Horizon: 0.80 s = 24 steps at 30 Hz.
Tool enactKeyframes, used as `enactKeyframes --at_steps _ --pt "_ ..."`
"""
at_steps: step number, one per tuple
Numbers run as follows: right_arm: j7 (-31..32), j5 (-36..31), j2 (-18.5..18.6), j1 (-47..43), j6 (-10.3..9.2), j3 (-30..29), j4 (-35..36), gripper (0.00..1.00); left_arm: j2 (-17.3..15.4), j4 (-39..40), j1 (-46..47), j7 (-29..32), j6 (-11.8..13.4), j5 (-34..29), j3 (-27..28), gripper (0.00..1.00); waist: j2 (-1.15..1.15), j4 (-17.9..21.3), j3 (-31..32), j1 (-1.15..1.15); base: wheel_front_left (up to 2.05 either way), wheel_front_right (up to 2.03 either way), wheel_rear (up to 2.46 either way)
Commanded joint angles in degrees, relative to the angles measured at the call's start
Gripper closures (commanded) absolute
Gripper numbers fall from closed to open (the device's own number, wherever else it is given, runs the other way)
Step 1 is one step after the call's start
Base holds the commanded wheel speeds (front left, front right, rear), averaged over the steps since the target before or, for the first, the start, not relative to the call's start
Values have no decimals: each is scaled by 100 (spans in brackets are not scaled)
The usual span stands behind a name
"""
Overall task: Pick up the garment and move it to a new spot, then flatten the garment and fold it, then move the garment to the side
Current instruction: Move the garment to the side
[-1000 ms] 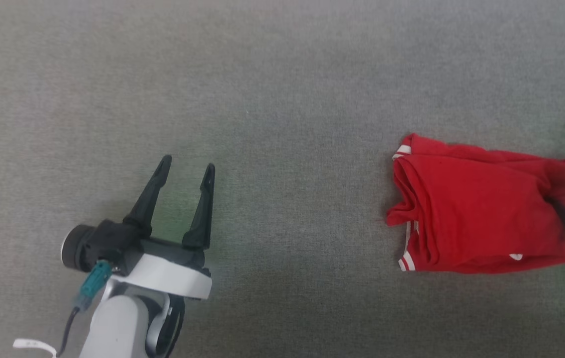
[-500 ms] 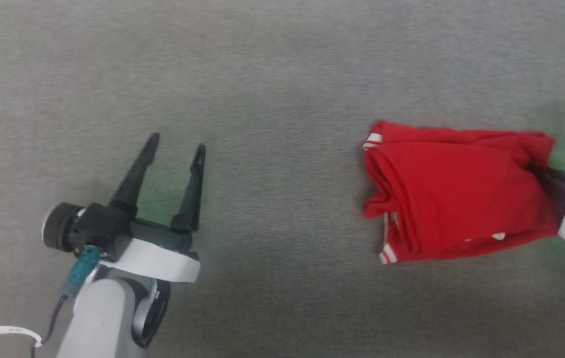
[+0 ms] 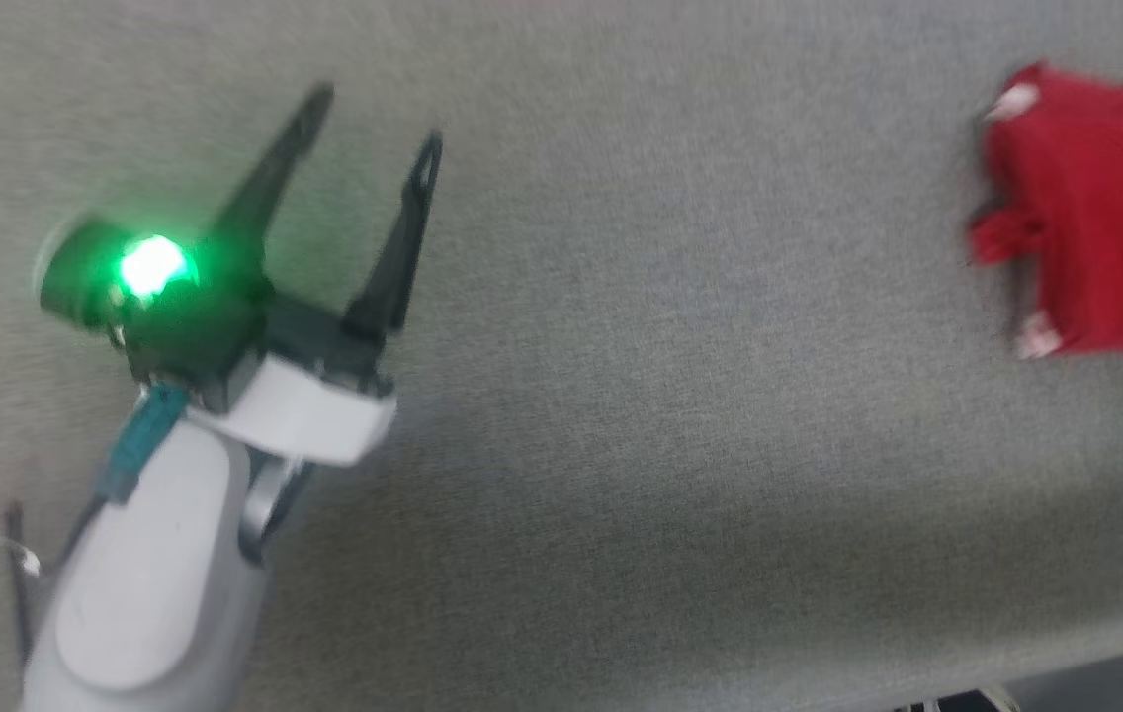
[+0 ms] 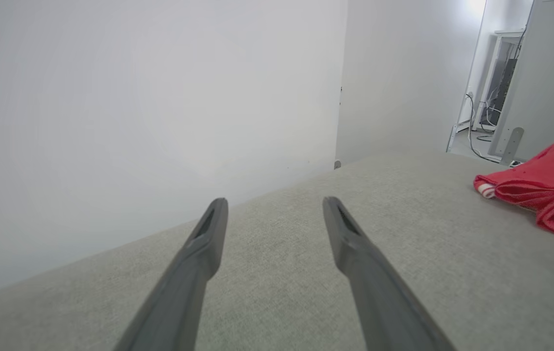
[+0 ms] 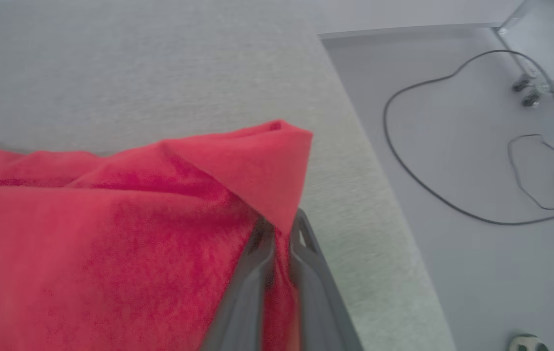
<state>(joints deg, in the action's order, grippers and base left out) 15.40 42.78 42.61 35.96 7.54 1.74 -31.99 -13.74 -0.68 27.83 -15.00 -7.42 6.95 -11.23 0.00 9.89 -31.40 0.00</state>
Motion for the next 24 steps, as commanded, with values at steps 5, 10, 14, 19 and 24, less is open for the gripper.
enactKeyframes --at_steps 5,10,14,19,24 --pt "-430 -358 189 716 -12 -183 -684 100 -184 -6 799 -21 -9 -57 -265 0 0 218 -675 0 0 0 0" --pt "-733 -603 181 1342 -12 -183 -1427 100 -235 -54 1327 -21 -10 -30 -442 0 0 156 -922 0 0 0 0" --pt "-1028 -891 206 1740 -12 28 -1920 100 -283 -60 1512 -21 -10 -70 -512 0 0 119 -1056 0 0 0 0" --pt "-1460 -1071 86 2157 -12 188 -2428 100 -300 -73 1555 -21 -9 -85 -466 0 0 56 -1143 0 0 0 0" --pt "-1876 -1195 55 2328 -12 374 -2843 87 -209 -80 1360 -21 -10 -96 -428 0 0 9 -1059 0 0 0 0"
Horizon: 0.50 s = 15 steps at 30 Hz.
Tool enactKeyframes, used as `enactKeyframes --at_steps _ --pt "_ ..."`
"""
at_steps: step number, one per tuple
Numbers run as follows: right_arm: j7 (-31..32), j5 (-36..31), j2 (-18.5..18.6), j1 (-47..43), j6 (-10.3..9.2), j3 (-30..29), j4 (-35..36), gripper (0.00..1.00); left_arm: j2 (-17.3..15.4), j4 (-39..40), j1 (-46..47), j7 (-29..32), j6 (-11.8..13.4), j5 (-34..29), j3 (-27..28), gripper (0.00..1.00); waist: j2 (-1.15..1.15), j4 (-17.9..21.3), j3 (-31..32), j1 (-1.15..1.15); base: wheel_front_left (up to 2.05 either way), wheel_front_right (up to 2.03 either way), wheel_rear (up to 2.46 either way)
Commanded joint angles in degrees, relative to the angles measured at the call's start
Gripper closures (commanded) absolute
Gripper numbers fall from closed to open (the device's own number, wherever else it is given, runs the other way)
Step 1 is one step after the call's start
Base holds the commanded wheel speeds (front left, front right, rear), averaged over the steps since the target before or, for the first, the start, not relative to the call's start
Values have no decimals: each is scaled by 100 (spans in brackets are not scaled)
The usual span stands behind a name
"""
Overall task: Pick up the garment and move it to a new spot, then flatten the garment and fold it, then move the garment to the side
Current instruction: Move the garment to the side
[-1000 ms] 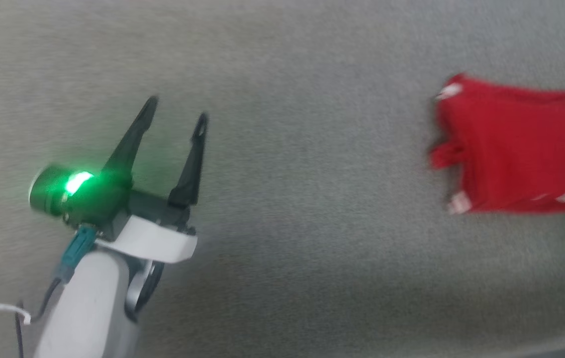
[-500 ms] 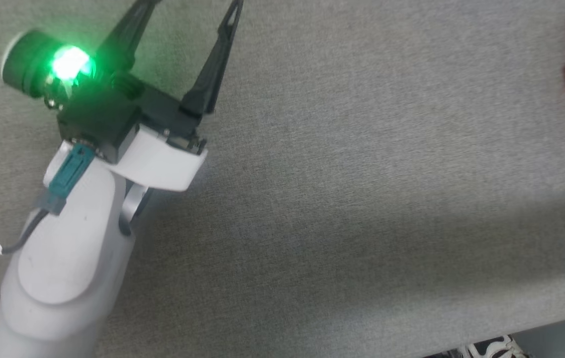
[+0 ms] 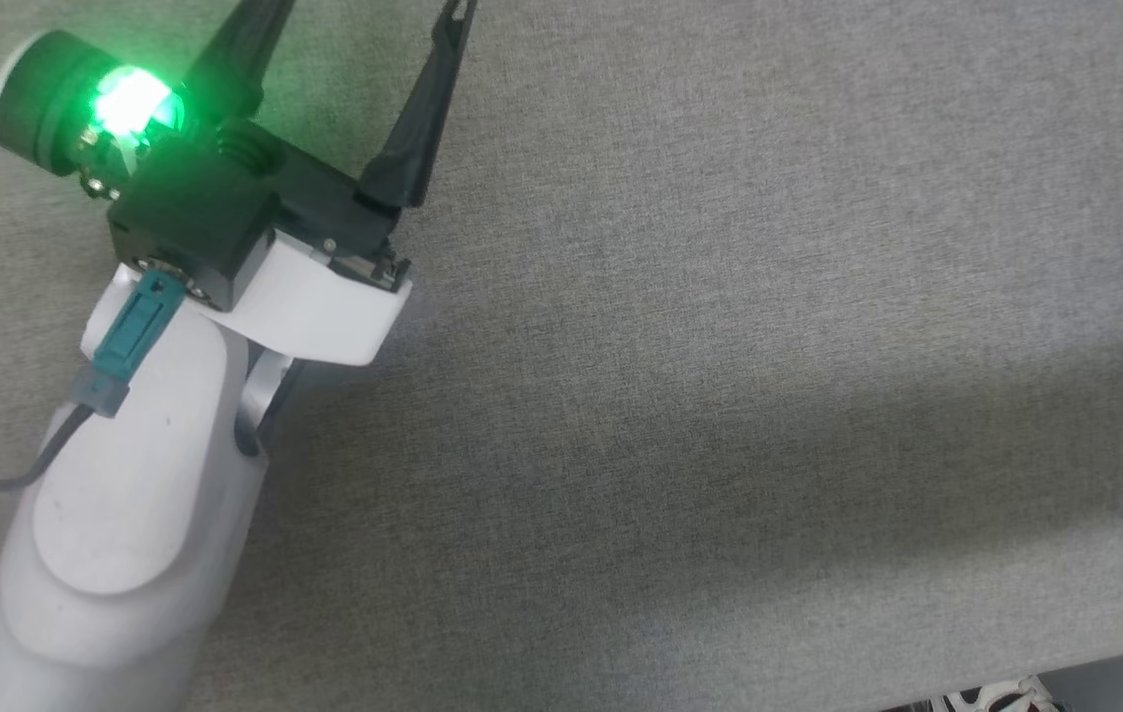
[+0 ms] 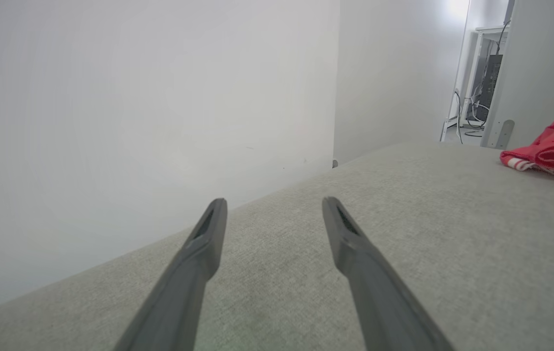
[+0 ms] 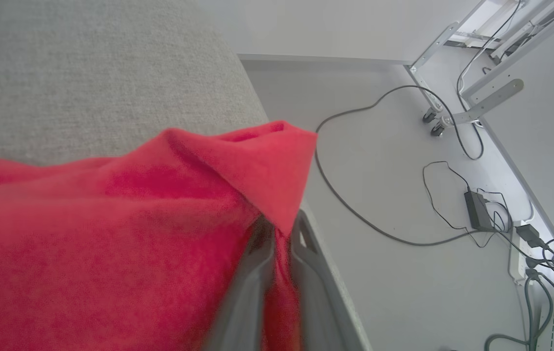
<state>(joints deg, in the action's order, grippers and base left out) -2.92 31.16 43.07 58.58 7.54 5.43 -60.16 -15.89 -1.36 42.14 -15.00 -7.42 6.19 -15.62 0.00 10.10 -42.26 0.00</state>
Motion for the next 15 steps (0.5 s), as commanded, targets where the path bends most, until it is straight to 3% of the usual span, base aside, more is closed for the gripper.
enactKeyframes --at_steps 1,2,3,10,15 --pt "-117 -52 4 77 -12 42 -108 63 23 -26 -113 -21 -10 -18 31 0 0 -20 68 0 0 0 0" --pt "-195 -75 14 88 -12 75 -183 16 47 -40 -143 -21 -10 -12 60 0 0 -30 116 0 0 0 0" --pt "-269 -90 22 112 -12 107 -250 0 72 -44 -178 -21 -10 2 83 0 0 -39 171 0 0 0 0" --pt "-576 -52 0 -37 -12 483 -343 0 279 -139 -762 -21 -9 45 372 0 0 -158 862 0 0 0 0" --pt "-678 11 -255 -433 -12 996 -59 0 477 -336 -1512 -21 -7 87 663 0 0 -313 1592 0 0 0 0"
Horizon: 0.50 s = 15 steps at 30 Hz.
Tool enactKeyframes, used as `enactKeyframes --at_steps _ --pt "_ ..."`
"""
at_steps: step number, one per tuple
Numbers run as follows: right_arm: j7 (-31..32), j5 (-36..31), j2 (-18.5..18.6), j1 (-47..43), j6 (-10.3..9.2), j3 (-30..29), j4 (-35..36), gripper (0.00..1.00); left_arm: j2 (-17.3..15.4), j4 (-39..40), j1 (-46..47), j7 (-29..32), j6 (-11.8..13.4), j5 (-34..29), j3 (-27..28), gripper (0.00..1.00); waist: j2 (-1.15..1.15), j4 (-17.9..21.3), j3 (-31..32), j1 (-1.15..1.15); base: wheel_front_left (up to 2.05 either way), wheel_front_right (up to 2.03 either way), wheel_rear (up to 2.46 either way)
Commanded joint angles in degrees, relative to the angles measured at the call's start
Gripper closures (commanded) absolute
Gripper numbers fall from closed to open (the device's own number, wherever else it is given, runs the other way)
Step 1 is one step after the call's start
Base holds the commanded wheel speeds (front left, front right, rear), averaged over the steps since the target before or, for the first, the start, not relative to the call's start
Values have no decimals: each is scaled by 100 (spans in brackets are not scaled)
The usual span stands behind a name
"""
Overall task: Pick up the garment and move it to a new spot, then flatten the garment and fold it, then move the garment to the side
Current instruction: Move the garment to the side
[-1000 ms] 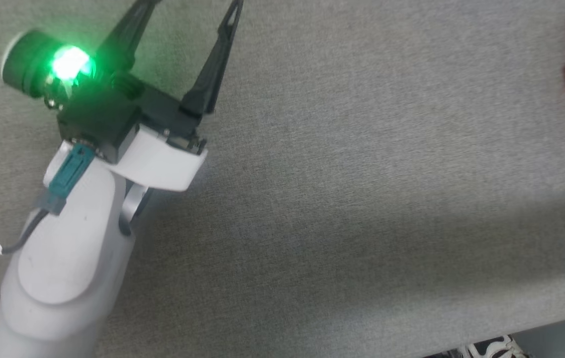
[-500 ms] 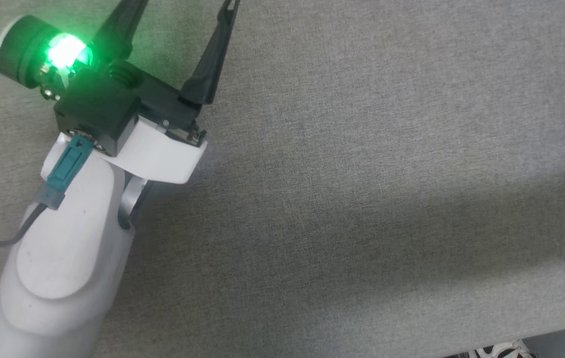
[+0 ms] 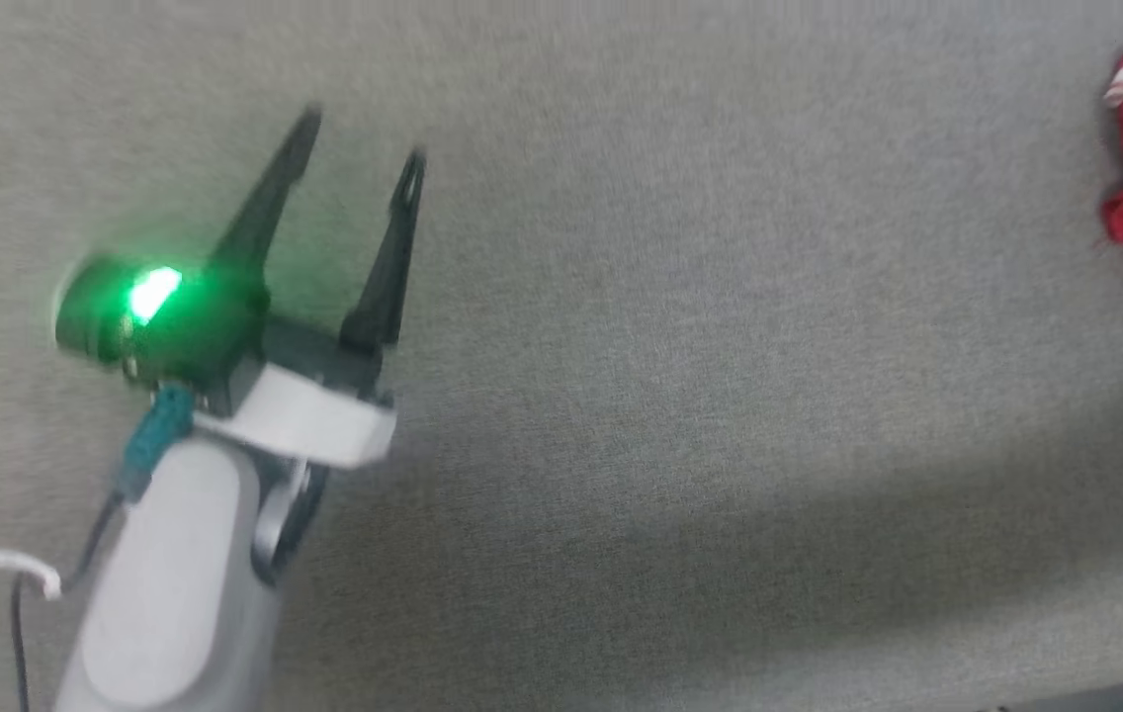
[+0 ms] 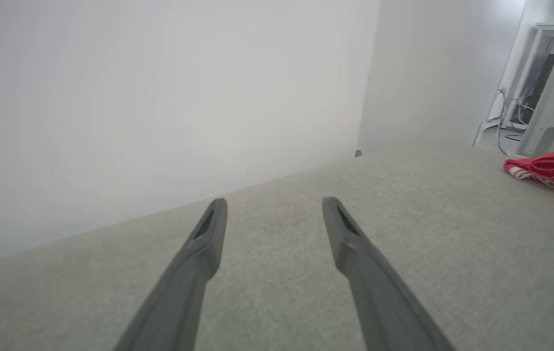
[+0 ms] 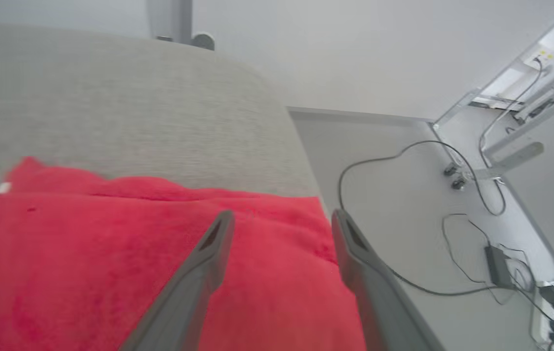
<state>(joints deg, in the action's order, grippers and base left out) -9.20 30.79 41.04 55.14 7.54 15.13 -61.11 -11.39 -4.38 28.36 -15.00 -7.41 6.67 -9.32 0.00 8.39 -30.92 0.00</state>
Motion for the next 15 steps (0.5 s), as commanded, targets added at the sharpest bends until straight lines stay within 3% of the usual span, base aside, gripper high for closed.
enactKeyframes --at_steps 1,8,15 --pt "-76 144 -113 -190 -12 94 130 0 74 -56 -315 -21 -2 50 107 0 0 -167 610 0 0 0 0" --pt "-341 657 -480 -1211 -12 782 896 0 402 -295 -1488 -21 -1 95 591 0 0 -451 1524 0 0 0 0" --pt "-562 1031 -659 -2248 -12 1053 1548 0 591 -721 -2145 -22 -7 217 893 0 0 -888 2213 0 0 0 0"
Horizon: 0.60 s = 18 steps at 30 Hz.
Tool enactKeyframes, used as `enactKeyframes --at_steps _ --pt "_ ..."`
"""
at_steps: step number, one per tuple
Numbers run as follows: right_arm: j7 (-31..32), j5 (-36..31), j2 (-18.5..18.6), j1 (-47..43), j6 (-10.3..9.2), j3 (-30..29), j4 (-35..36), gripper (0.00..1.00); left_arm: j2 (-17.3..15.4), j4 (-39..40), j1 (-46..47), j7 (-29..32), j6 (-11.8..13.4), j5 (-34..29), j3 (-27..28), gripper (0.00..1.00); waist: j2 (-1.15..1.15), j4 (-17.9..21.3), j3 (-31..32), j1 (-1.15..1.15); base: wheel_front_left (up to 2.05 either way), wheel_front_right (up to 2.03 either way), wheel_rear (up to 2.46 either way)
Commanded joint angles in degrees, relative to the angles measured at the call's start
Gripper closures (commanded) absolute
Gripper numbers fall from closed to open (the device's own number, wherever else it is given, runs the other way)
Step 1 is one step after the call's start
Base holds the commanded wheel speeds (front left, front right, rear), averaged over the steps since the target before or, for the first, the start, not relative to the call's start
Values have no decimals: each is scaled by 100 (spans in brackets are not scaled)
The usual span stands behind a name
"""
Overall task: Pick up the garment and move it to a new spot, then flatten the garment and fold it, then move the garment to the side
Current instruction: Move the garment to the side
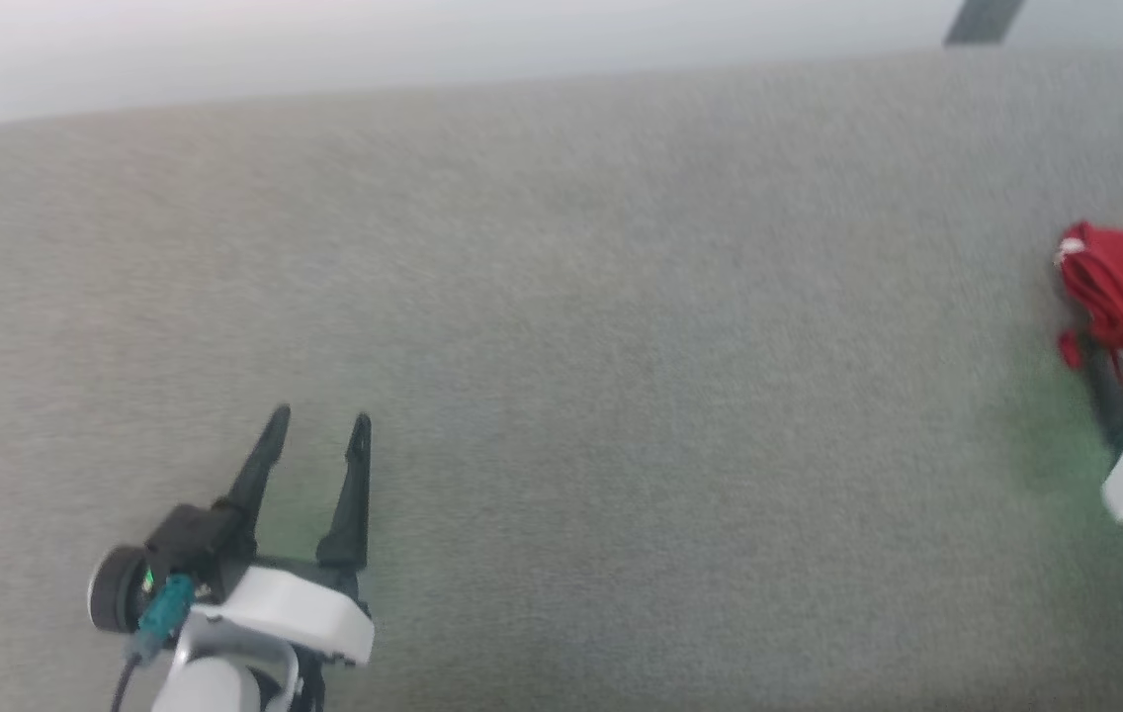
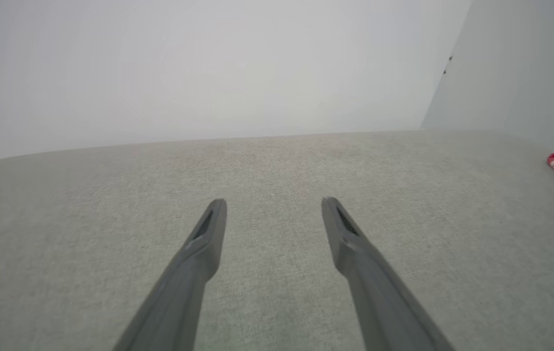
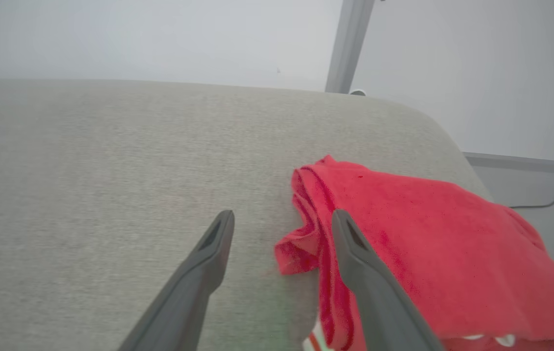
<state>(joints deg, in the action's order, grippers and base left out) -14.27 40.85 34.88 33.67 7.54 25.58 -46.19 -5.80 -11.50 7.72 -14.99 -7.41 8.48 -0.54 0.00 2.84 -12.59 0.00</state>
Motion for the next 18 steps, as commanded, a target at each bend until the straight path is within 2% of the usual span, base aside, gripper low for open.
enactKeyframes --at_steps 1,5,11,18 --pt "-66 24 -69 -239 -12 27 146 0 39 -48 -168 -22 -8 47 38 0 0 -385 474 0 0 0 0" --pt "-98 -45 -199 -708 -12 -73 524 0 105 -110 -516 -23 -9 57 163 0 0 -549 836 0 0 0 0" --pt "-95 -382 -467 -1424 -11 -820 1232 0 158 -91 -931 -22 -10 57 305 0 0 -750 1264 0 0 0 0" --pt "-95 -930 -814 -2032 -11 -1315 1970 0 156 14 -1161 -22 -10 49 437 0 0 -803 1483 0 0 0 0"
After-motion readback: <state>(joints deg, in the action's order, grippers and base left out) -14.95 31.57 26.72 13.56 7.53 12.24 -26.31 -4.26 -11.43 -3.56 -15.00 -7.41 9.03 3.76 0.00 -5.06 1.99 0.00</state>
